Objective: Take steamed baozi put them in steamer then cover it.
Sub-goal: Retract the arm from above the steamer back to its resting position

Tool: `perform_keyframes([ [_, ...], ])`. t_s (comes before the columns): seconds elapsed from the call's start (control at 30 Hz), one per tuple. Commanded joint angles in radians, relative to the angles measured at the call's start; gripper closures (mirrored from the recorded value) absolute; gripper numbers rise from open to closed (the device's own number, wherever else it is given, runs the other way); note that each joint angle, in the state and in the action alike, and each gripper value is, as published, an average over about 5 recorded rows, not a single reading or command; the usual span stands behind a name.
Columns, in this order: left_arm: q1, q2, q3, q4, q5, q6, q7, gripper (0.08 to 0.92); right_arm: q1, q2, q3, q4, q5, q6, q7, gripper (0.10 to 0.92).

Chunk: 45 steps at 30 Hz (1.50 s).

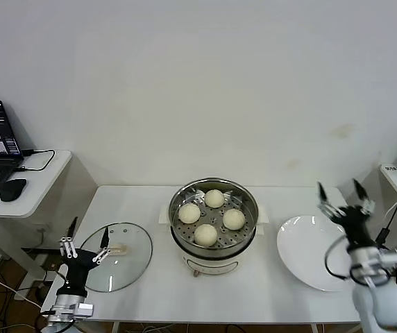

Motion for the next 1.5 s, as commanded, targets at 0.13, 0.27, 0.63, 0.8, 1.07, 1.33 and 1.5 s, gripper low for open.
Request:
perform_keyframes([
  [0.13, 0.108, 0.115, -0.050, 0.124, 0.629, -0.041, 0.005, 0.177, -0.186, 0.165, 0.180, 0.015, -0.065, 0.069, 0.000, 0.203],
  [0.27, 0.088, 0.102, -0.036, 0.143, 0.630, -0.033, 0.006, 0.177, -0.189, 0.172, 0.184, 0.007, -0.071, 0.075, 0.001, 0.202],
  [0.63, -0.126, 0.103, 0.013, 0.296, 0.597, -0.021, 0.042, 0.177, -0.218, 0.205, 0.170, 0.037, -0.103, 0.080, -0.001, 0.203],
  [0.8, -0.201, 0.096, 0.028, 0.338, 0.593, -0.023, 0.052, 0.177, -0.230, 0.212, 0.169, 0.041, -0.113, 0.085, -0.002, 0.203],
  [1.07, -0.283, 0.082, 0.058, 0.396, 0.592, -0.023, 0.075, 0.177, -0.239, 0.224, 0.166, 0.054, -0.124, 0.088, -0.004, 0.203],
  [1.33, -0.335, 0.078, 0.091, 0.466, 0.557, -0.026, 0.102, 0.177, -0.243, 0.221, 0.168, 0.052, -0.126, 0.086, -0.005, 0.203],
  [1.5, -0.345, 0.062, 0.103, 0.473, 0.539, -0.029, 0.101, 0.177, -0.239, 0.220, 0.165, 0.046, -0.128, 0.087, -0.006, 0.202],
])
